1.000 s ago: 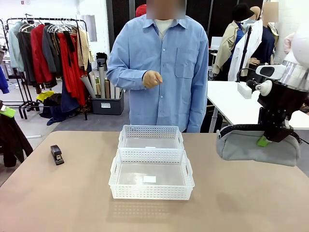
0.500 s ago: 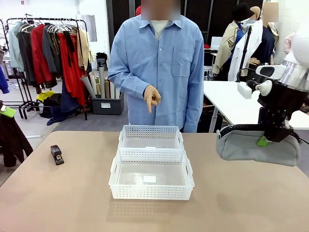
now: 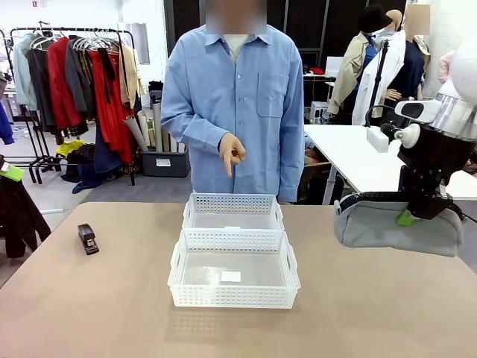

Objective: Distribute items into two baskets.
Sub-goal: Place the picked Pencil pouch into the Organizing basket as instructed by the person.

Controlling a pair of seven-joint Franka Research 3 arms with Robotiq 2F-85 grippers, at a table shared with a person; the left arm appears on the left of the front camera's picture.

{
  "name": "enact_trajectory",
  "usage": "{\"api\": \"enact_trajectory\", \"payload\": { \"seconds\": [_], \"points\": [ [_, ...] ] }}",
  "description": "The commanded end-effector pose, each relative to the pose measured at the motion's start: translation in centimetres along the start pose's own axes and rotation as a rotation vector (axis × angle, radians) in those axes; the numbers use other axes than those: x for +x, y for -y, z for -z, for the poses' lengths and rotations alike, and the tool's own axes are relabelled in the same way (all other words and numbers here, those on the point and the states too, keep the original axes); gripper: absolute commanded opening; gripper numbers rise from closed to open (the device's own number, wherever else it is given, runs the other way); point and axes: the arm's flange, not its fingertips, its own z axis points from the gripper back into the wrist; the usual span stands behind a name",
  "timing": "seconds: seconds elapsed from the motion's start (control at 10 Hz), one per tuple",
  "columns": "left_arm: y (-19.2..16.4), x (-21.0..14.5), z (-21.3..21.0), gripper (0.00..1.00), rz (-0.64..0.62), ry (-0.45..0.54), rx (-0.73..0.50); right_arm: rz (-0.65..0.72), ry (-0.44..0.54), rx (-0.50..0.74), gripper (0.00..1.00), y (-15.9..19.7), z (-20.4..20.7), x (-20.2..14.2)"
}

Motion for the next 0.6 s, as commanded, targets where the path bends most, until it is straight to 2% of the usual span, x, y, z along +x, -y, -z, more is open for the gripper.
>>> {"api": "enact_trajectory", "payload": {
  "seconds": [0.0,0.5],
  "points": [
    [0.06,0.03,-0.09,1.00,0.002,0.003,-0.004,0.005,0.002,-0.008,0.00,0.09,-0.40,0.15],
    [0.06,0.03,-0.09,1.00,0.002,0.003,-0.004,0.000,0.000,0.000,0.00,0.00,0.00,0.00]
  ]
}}
